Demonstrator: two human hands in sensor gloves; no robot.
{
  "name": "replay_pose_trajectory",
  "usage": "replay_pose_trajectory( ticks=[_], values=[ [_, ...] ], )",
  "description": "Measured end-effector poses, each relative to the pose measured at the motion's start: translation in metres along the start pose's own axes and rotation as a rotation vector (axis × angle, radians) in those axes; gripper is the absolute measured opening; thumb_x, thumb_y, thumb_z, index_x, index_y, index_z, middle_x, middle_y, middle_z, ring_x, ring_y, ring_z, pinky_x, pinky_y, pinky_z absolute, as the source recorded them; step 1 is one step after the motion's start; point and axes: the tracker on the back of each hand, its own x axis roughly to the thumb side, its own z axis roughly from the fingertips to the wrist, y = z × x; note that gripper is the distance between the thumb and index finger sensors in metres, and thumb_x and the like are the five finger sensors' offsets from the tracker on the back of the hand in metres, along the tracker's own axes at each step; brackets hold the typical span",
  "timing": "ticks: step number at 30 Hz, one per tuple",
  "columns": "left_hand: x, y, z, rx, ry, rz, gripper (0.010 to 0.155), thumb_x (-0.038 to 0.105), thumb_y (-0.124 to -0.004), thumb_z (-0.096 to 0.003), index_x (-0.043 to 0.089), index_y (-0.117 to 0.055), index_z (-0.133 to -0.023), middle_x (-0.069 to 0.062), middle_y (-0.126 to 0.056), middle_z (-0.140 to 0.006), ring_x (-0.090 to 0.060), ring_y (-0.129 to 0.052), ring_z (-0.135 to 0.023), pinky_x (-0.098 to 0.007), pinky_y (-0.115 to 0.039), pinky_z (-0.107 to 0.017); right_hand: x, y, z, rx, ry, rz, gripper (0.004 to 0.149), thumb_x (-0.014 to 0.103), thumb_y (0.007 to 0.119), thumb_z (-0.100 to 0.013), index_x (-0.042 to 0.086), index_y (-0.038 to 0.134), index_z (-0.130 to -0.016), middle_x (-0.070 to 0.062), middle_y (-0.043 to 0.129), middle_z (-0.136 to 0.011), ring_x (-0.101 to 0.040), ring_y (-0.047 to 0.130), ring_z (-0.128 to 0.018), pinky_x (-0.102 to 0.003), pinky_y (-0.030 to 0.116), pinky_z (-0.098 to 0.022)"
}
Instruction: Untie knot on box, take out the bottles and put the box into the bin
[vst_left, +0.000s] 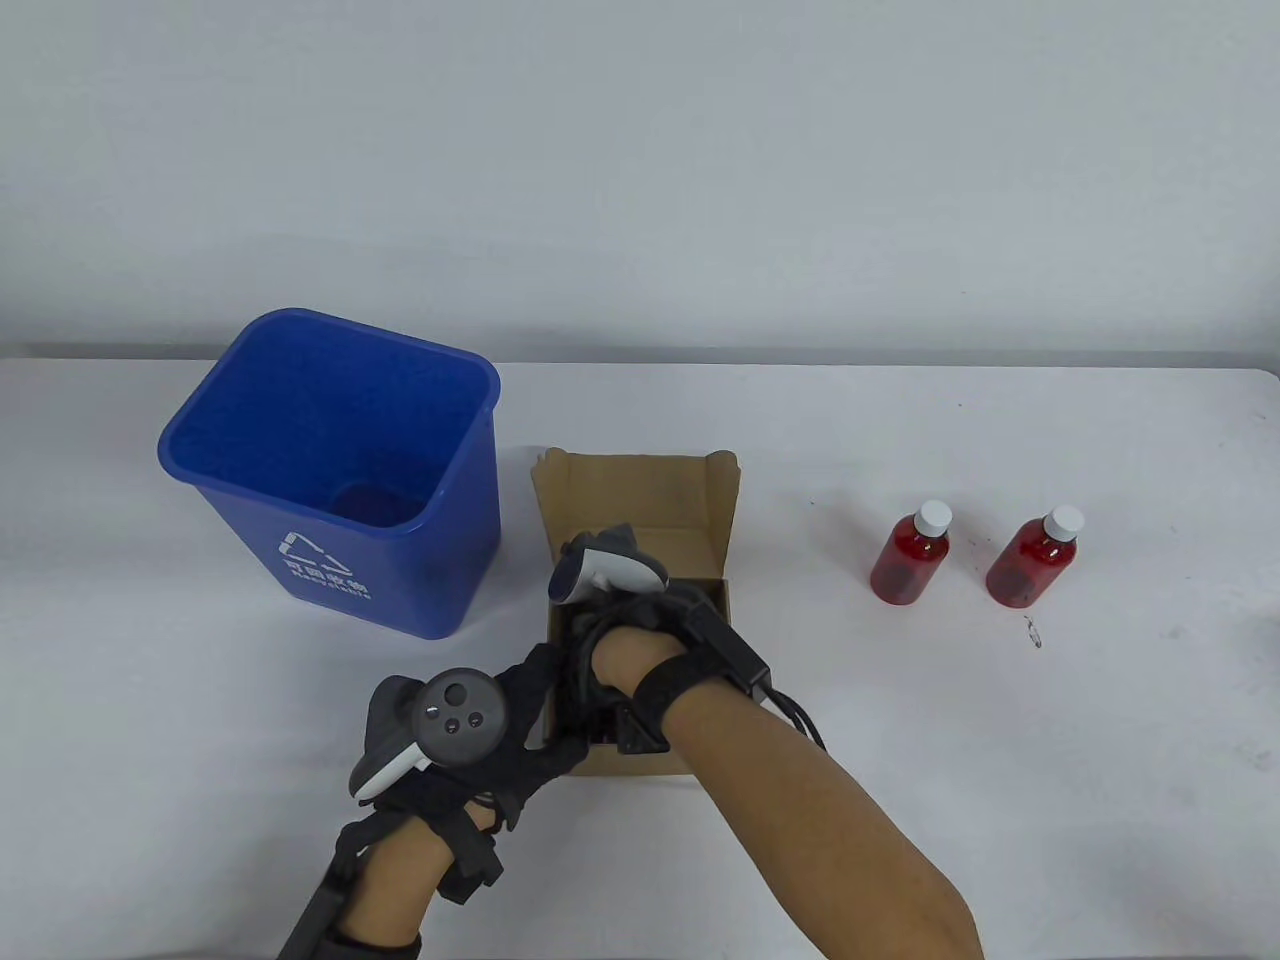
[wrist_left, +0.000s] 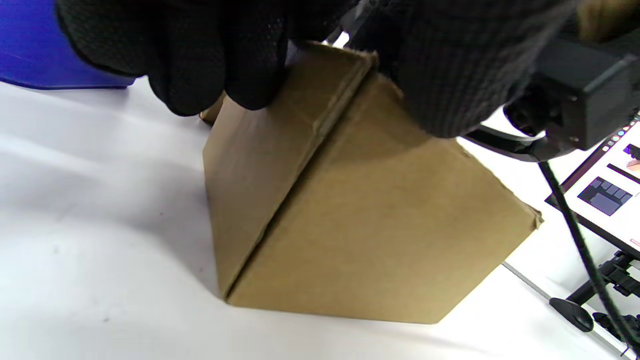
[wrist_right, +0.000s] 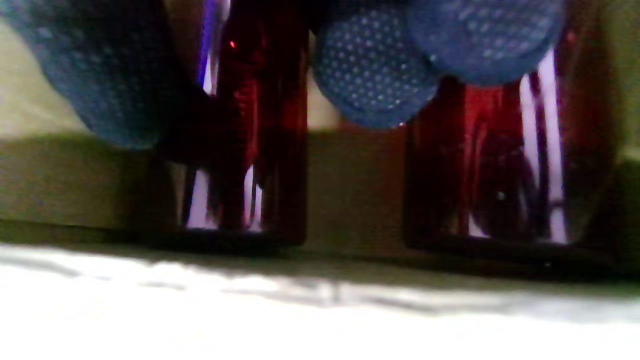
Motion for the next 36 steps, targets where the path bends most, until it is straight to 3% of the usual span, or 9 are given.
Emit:
replay_pose_trajectory(
  ticks=[5,13,25,31,36],
  values=[
    [-0.001,0.000,-0.002,-0.009,-0.005,0.020,0.094,0.053,-0.084,-0.0449,0.007,-0.036,-0.111,-0.024,-0.064,-0.104,-0.055,-0.077,-0.090,-0.066,-0.065,-0.065,-0.008,0.001,-0.013,0.075,-0.049,-0.126,0.100,0.054,0.087,-0.040,-0.004,0.033,-0.101,-0.026,0.037,-0.098,-0.019,0.082,-0.055,-0.032,0.077,-0.037],
    [-0.001,0.000,-0.002,-0.006,-0.010,0.028,0.095,0.053,-0.084,-0.0441,0.006,-0.036,-0.111,-0.024,-0.064,-0.104,-0.054,-0.079,-0.088,-0.064,-0.068,-0.065,-0.010,-0.002,-0.013,0.024,-0.052,-0.180,0.097,0.051,0.094,-0.038,0.000,0.039,-0.100,-0.023,0.042,-0.098,-0.018,0.083,-0.052,-0.029,0.078,-0.037],
    [-0.002,0.000,-0.003,-0.010,-0.007,0.033,0.097,0.052,-0.085,-0.0438,0.003,-0.034,-0.110,-0.026,-0.063,-0.103,-0.056,-0.080,-0.087,-0.064,-0.068,-0.064,-0.014,-0.009,0.006,-0.050,-0.228,-0.291,0.080,0.045,0.101,-0.035,0.021,0.053,-0.094,-0.006,0.052,-0.099,-0.032,0.076,-0.072,-0.043,0.071,-0.053],
    [-0.001,0.000,-0.002,-0.014,-0.011,0.029,0.096,0.053,-0.084,-0.0443,0.004,-0.033,-0.110,-0.025,-0.064,-0.103,-0.055,-0.079,-0.087,-0.064,-0.068,-0.064,-0.016,-0.004,0.023,-0.185,-0.285,-0.266,0.079,0.045,0.102,-0.035,0.020,0.056,-0.094,-0.009,0.059,-0.096,-0.033,0.082,-0.068,-0.043,0.075,-0.048],
    [-0.001,0.000,-0.001,-0.016,-0.006,0.020,0.096,0.054,-0.083,-0.0446,0.005,-0.034,-0.111,-0.025,-0.064,-0.104,-0.056,-0.078,-0.088,-0.065,-0.067,-0.064,-0.023,-0.011,0.054,-0.381,-0.325,-0.238,0.079,0.045,0.102,-0.034,0.020,0.057,-0.093,-0.009,0.059,-0.095,-0.033,0.083,-0.065,-0.042,0.076,-0.045]
  ],
)
